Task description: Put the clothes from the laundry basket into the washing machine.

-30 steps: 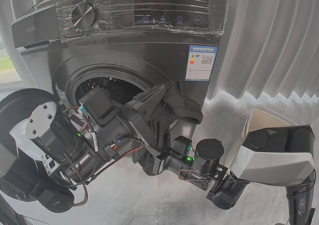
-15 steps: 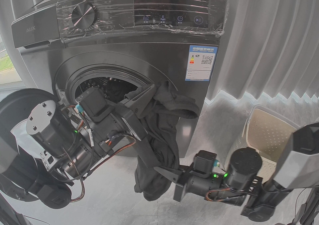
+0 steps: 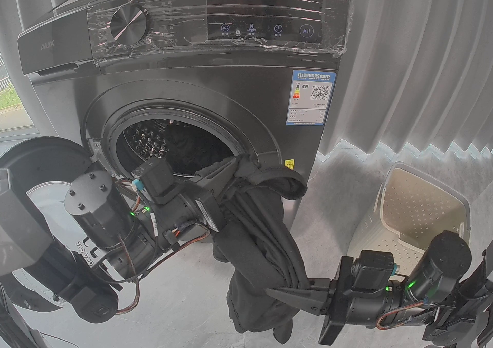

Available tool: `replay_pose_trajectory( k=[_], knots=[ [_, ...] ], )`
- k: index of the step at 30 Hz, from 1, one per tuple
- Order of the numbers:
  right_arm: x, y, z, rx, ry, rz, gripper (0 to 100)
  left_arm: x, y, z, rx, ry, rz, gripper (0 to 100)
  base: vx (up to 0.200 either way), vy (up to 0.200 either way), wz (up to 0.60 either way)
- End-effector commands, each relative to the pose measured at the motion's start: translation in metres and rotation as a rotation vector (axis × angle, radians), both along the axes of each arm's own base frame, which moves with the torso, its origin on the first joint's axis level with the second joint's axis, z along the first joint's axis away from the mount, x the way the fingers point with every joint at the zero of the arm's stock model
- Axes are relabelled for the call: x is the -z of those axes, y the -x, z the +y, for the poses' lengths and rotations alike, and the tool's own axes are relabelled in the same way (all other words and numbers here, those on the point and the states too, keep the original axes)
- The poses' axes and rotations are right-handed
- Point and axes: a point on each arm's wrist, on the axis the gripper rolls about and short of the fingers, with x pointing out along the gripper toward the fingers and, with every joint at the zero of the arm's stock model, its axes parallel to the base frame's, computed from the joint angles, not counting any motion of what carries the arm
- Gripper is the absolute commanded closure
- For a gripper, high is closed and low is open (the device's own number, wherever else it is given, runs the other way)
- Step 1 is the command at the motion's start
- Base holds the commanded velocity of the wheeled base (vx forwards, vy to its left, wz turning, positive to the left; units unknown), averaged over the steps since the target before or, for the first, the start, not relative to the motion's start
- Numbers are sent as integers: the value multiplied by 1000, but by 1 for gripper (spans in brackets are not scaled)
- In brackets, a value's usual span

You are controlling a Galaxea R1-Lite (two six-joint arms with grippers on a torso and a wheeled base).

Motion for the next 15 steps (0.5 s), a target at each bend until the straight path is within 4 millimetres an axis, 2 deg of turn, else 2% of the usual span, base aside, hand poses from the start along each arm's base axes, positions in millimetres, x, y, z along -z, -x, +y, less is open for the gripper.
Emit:
replay_pose_trajectory(
  k=[1, 2, 3, 10, 15],
  knots=[
    [-5, 2, -3, -3, -16, -12, 100, 11, -5, -3, -1, -21, 30, 100, 0, 0, 0],
    [-5, 2, -3, -2, -15, -11, 100, 10, -4, -3, 2, -20, 28, 100, 0, 0, 0],
    [-5, 2, -3, 0, -15, -11, 100, 10, -4, -2, 5, -19, 26, 0, 0, 0, 0],
    [-6, -2, -4, 14, -22, -17, 100, 7, -2, -1, 6, -16, 21, 0, 0, 0, 0],
    [-11, -14, -3, 55, -45, -33, 100, 5, 2, 2, 11, -14, 18, 0, 0, 0, 0]
  ],
)
